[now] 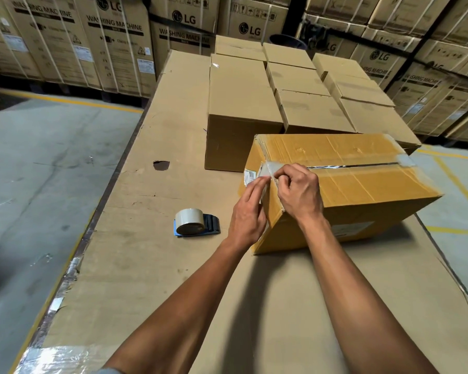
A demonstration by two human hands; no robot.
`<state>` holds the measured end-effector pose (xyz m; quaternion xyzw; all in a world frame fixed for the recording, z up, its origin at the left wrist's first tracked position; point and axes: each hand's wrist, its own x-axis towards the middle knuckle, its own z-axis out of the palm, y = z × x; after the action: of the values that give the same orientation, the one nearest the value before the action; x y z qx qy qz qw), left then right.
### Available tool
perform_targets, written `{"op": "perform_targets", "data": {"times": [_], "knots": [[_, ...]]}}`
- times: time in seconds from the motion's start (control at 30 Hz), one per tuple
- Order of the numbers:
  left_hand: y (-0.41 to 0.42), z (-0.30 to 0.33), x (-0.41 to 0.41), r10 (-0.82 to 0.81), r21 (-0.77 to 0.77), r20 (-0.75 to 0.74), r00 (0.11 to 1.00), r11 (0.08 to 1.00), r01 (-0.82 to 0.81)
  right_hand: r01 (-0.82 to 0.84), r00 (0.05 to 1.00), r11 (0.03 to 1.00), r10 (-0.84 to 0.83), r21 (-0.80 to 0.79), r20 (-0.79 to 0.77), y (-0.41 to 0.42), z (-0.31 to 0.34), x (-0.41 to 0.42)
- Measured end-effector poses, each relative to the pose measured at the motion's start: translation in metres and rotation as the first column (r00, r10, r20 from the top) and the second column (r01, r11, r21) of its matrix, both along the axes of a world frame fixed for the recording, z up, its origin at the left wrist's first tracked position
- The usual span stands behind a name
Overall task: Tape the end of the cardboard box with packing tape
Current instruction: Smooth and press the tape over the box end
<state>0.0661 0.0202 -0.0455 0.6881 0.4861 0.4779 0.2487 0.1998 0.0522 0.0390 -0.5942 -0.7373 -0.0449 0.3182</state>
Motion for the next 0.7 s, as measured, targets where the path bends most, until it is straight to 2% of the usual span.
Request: {"op": "perform_targets", "data": {"times": [0.07, 0.2, 0.27, 0.37, 0.43, 0.57, 0.7], "knots": [[-0.004, -0.011, -0.001, 0.007, -0.025, -0.023, 1.000, 1.000, -0.008, 0.078, 0.997, 0.997, -0.077, 0.004, -0.002, 0.002, -0.001, -0.004], [-0.011, -0.038, -0.018, -0.039, -0.106, -0.161, 0.986, 0.994, 0.022, 0.197, 0.980, 0.980, -0.198, -0.023, -0.016, 0.000, 0.000, -0.008], [-0.008, -0.033, -0.022, -0.062, -0.117, -0.179, 0.982, 0.992, 0.041, 0.187, 0.982, 0.982, -0.187, -0.028, 0.015, -0.001, 0.002, -0.005], [0.002, -0.010, -0.013, -0.028, -0.053, -0.130, 0.991, 0.998, 0.021, 0.009, 0.996, 0.998, -0.003, -0.065, 0.094, 0.001, 0.004, 0.001], [0.005, 0.003, -0.004, -0.053, -0.012, -0.105, 0.993, 0.999, 0.052, -0.059, 0.994, 0.993, 0.067, -0.099, 0.085, 0.003, 0.005, 0.001], [-0.003, -0.009, 0.001, -0.081, -0.011, -0.077, 0.994, 0.997, 0.081, 0.050, 0.998, 0.994, -0.046, -0.098, 0.043, 0.004, 0.001, -0.002], [-0.018, -0.049, -0.014, -0.114, -0.091, -0.166, 0.980, 0.991, 0.100, 0.110, 0.993, 0.991, -0.106, -0.081, 0.047, 0.006, 0.000, -0.003]]}}
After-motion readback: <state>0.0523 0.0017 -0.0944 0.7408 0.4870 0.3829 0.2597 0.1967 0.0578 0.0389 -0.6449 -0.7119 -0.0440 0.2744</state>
